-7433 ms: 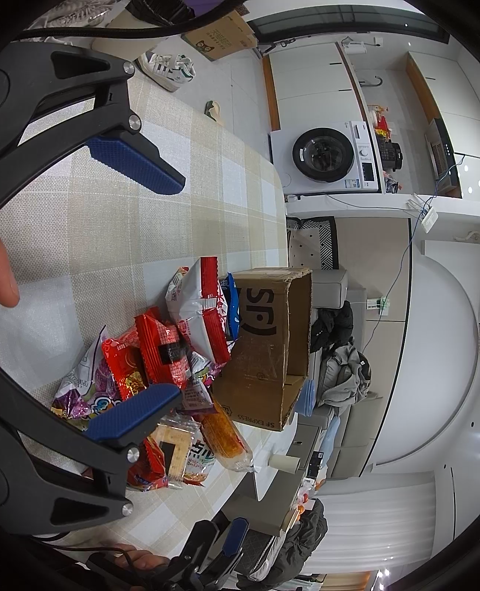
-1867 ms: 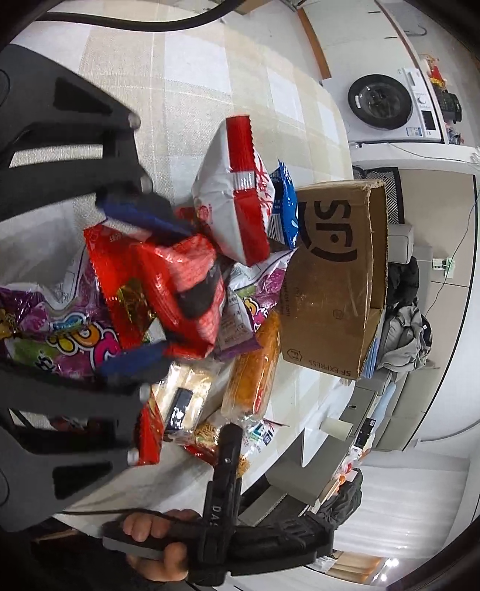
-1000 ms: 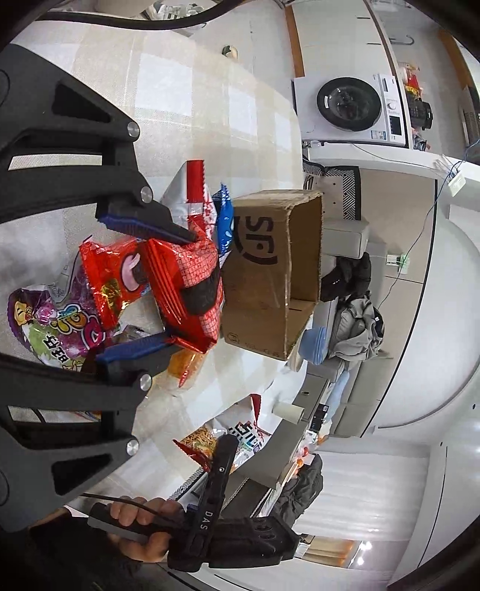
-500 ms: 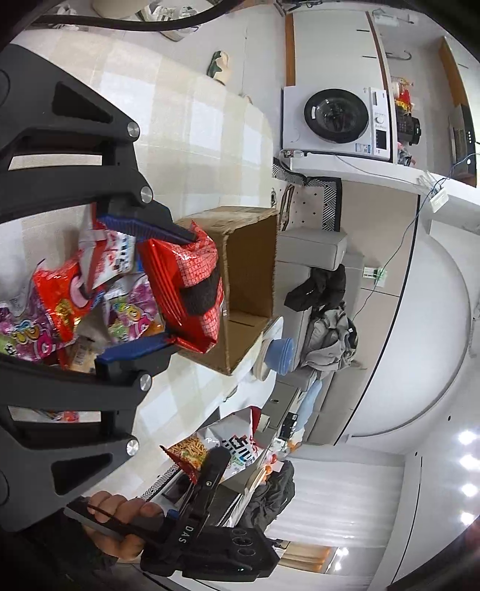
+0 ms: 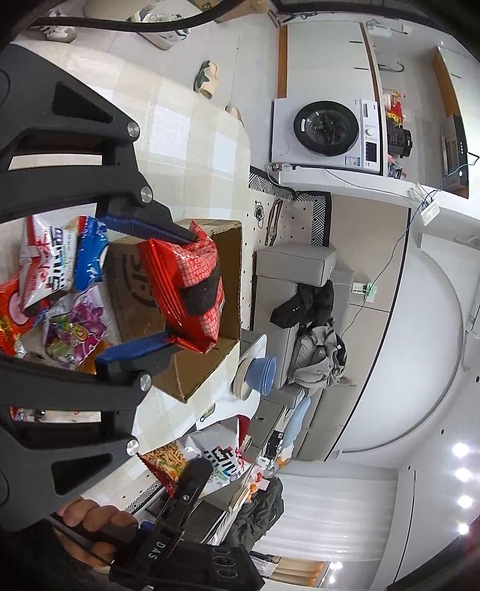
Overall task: Organize snacks
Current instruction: 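Carry both bags over the cardboard box and open both grippers, then withdraw both grippers from the box back toward the snack pile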
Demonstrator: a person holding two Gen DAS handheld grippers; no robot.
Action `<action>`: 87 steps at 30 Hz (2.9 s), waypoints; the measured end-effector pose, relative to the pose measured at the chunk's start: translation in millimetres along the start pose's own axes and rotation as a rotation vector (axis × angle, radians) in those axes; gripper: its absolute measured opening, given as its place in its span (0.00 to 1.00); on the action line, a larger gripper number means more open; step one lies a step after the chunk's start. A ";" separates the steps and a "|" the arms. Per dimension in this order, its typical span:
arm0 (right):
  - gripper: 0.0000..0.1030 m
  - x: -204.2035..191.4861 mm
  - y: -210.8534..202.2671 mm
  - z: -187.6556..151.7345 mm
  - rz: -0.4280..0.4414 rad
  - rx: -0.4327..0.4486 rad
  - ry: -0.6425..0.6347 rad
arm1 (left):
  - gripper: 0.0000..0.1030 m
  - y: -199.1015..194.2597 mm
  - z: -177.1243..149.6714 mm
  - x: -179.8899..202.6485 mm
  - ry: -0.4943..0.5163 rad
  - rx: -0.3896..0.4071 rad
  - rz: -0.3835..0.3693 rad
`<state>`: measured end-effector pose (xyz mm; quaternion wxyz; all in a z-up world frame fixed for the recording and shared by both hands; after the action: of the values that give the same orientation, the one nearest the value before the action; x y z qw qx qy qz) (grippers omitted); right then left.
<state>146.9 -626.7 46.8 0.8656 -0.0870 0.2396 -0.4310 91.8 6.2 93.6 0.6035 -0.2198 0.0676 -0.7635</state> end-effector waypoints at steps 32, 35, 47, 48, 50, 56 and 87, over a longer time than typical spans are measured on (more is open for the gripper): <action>0.41 15.3 117.4 -4.2 -0.062 -0.160 0.016 | 0.43 167.0 15.8 -15.3 0.064 -0.170 0.071; 0.41 14.9 123.0 -3.1 -0.071 -0.193 0.020 | 0.43 177.2 14.4 -17.4 0.068 -0.193 0.084; 0.51 7.4 132.1 -7.1 -0.053 -0.332 0.018 | 0.43 194.3 5.2 -25.3 0.148 -0.243 0.136; 0.52 5.2 129.8 -9.6 -0.047 -0.337 0.021 | 0.43 195.7 5.1 -26.0 0.152 -0.243 0.137; 0.54 2.7 130.0 -10.2 -0.027 -0.352 0.028 | 0.43 195.3 5.4 -27.6 0.146 -0.239 0.136; 0.61 -7.2 123.2 -9.7 -0.035 -0.337 -0.017 | 0.43 192.1 8.6 -34.9 0.110 -0.240 0.104; 1.00 7.9 22.0 -39.7 -0.082 -0.317 -0.086 | 0.99 38.6 -49.3 -18.6 0.063 -0.237 0.076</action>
<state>147.0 -617.2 1.7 0.8320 -0.2507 0.2636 -0.4188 108.9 5.8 30.6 0.5994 -0.2629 0.1846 -0.7332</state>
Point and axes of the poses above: each gripper's, at about its wrist camera, not at the fingertips, and y roughly the way its jaws point, x to its right, z to its top, the point moved 2 cm from there along y, roughly the way its jaws point, and after that the axes turned 8 degrees about -z, right-handed, at the moved point
